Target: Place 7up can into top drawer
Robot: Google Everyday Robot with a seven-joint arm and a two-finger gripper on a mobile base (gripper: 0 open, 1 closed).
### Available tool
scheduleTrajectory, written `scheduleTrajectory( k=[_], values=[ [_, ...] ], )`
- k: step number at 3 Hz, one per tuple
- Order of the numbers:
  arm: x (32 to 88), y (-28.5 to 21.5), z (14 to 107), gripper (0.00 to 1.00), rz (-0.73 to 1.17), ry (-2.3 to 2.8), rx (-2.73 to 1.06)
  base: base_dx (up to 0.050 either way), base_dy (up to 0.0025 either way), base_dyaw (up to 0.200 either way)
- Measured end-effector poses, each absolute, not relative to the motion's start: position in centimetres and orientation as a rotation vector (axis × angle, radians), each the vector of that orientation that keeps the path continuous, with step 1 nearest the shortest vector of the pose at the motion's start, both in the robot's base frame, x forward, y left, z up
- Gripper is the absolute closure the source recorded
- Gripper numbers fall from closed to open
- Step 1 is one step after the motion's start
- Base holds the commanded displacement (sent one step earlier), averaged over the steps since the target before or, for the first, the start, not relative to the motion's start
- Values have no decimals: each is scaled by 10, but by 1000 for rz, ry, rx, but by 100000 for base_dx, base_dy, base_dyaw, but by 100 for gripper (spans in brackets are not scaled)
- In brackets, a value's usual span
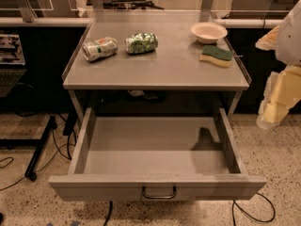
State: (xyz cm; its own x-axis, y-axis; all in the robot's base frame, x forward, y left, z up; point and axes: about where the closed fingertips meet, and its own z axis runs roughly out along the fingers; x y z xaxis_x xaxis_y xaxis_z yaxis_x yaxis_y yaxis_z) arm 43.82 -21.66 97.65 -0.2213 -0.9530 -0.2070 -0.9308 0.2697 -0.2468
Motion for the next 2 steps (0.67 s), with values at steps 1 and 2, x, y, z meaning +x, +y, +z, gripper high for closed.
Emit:
scheduleTrajectory(
  k=[1,2],
  values=[
    [438,-217,977,0,-99,2231,-1724,0,0,0],
    [473,-183,970,0,25,2133,-1693,0,0,0]
  ],
)
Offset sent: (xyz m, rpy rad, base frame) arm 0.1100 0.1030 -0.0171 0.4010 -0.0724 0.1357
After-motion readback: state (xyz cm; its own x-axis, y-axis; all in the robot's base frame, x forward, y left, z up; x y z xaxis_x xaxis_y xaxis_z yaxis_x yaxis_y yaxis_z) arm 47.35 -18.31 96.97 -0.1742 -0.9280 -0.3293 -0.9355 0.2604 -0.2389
